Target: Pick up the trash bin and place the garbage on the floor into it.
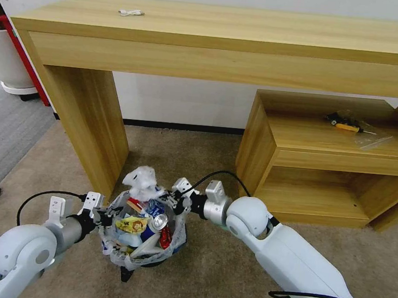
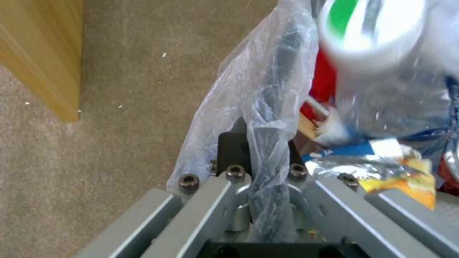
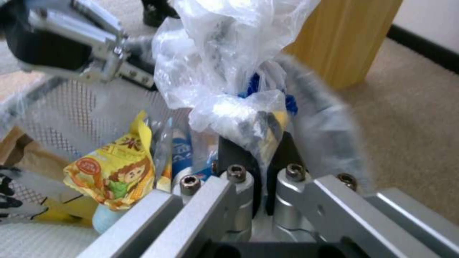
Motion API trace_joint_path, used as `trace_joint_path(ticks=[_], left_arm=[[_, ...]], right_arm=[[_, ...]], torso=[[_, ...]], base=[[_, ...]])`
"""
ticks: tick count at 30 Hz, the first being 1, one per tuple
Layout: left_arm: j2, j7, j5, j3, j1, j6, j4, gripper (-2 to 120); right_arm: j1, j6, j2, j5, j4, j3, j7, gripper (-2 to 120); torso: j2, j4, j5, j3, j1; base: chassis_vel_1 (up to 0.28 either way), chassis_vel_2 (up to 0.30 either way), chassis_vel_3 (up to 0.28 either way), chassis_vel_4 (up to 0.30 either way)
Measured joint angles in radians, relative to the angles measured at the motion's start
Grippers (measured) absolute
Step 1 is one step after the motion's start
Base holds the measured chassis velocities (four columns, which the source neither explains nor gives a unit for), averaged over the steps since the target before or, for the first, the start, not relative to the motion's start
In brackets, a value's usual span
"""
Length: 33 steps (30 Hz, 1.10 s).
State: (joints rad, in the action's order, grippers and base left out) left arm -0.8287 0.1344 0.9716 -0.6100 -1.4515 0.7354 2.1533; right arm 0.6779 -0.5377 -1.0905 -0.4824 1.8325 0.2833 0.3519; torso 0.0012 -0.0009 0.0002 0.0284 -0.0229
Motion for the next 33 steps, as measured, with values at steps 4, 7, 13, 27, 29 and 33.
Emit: trace_joint_path(ticks=[4,7,13,27,29,33], left_arm=[[0.006,0.038,0.042,0.008,0.004,0.000,0.020,0],[0.011,0.045,0.052,0.006,0.004,0.000,0.028,0],[0.012,0.043,0.052,-0.007,-0.004,0.000,0.033,0],[-0.002,0.033,0.047,-0.024,0.002,0.000,-0.016,0],[-0.003,0.033,0.046,-0.025,0.002,0.000,-0.018,0],[-0.004,0.028,0.043,-0.026,0.008,0.000,-0.039,0]], right_arm=[[-0.002,-0.013,-0.006,-0.001,0.001,0.014,0.004,0],[-0.003,-0.039,-0.007,-0.003,0.003,0.030,0.004,0],[0.000,-0.082,-0.008,-0.007,0.007,0.037,0.003,0],[0.006,-0.082,0.005,-0.059,0.053,0.016,-0.068,46],[0.006,-0.081,0.005,-0.060,0.054,0.015,-0.070,50],[0.008,-0.078,0.009,-0.073,0.069,0.000,-0.081,65]], torso=[[0.000,0.0000,0.0000,0.000,0.000],[0.000,0.0001,0.0000,0.000,0.000],[0.000,0.0001,-0.0001,0.000,0.000],[0.000,0.0001,-0.0001,0.000,0.000],[0.000,0.0001,-0.0001,0.000,0.000],[0.000,0.0001,0.0000,0.000,0.000]], base=[[0.000,0.000,0.000,0.000],[0.000,0.000,0.000,0.000],[0.000,0.000,0.000,0.000],[0.000,0.000,0.000,0.000],[0.000,0.000,0.000,0.000],[0.000,0.000,0.000,0.000]])
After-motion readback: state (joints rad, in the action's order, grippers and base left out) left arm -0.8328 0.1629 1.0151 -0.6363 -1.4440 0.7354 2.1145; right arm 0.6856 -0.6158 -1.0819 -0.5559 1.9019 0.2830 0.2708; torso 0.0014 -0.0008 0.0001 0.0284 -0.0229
